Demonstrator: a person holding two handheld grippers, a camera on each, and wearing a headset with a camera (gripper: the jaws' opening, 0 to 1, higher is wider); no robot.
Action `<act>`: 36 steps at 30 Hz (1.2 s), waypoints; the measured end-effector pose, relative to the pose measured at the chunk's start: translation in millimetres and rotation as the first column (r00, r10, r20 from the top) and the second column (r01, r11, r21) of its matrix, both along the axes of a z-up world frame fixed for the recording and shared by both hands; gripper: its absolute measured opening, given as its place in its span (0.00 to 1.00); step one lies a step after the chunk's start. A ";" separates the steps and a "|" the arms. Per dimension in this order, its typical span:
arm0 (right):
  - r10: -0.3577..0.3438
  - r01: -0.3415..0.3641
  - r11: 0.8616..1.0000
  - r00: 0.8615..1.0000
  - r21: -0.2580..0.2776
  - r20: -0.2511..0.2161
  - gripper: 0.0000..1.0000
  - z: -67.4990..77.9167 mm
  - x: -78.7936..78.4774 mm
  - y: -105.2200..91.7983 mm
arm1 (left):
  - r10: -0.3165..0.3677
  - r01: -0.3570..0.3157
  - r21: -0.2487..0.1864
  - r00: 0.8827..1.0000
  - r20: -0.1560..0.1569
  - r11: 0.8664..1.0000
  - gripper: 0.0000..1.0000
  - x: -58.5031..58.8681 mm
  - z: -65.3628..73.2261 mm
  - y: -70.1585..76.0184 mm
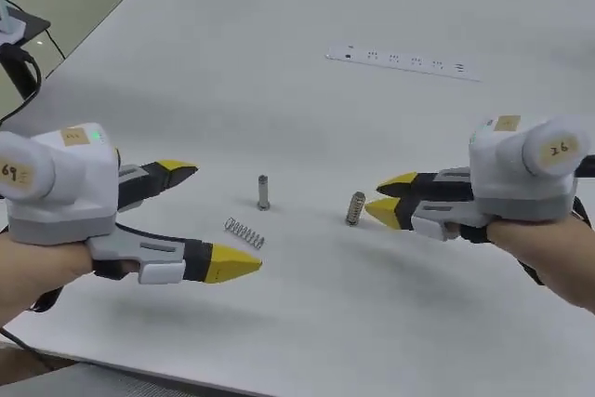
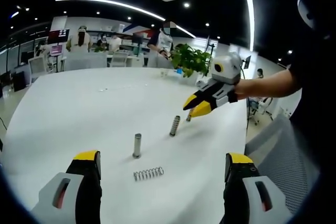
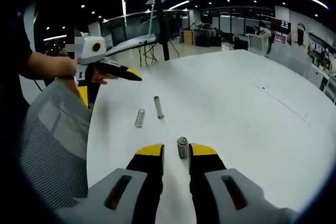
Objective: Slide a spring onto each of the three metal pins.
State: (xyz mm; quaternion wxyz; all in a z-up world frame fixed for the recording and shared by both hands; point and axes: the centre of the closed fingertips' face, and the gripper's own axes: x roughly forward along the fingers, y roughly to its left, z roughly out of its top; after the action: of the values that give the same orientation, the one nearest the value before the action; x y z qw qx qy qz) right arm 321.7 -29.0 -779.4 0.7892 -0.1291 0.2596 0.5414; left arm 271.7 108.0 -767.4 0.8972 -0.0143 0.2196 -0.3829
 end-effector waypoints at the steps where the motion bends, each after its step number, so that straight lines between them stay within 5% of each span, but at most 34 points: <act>1: -0.008 0.008 1.000 1.000 0.013 -0.012 0.18 0.7 -1.8 -1.8 | -0.001 0.001 -0.001 1.000 0.001 1.000 0.96 0.0 0.3 -0.3; 22: -0.038 0.045 0.995 0.997 0.090 -0.074 0.31 -5.5 -26.1 -21.7 | -0.009 0.008 -0.023 1.000 -0.001 1.000 0.96 -2.8 2.1 -3.4; 36: -0.080 0.090 0.992 0.992 0.093 -0.102 0.33 -17.7 -35.7 -40.0 | -0.013 0.013 -0.027 1.000 -0.004 1.000 0.97 -5.7 2.1 -4.6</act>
State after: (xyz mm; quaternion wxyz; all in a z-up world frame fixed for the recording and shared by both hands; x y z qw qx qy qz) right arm 286.1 -69.0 -797.1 0.8032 -0.0524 0.2765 0.5250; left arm 266.0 103.4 -765.3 0.8938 -0.0257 0.2166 -0.3918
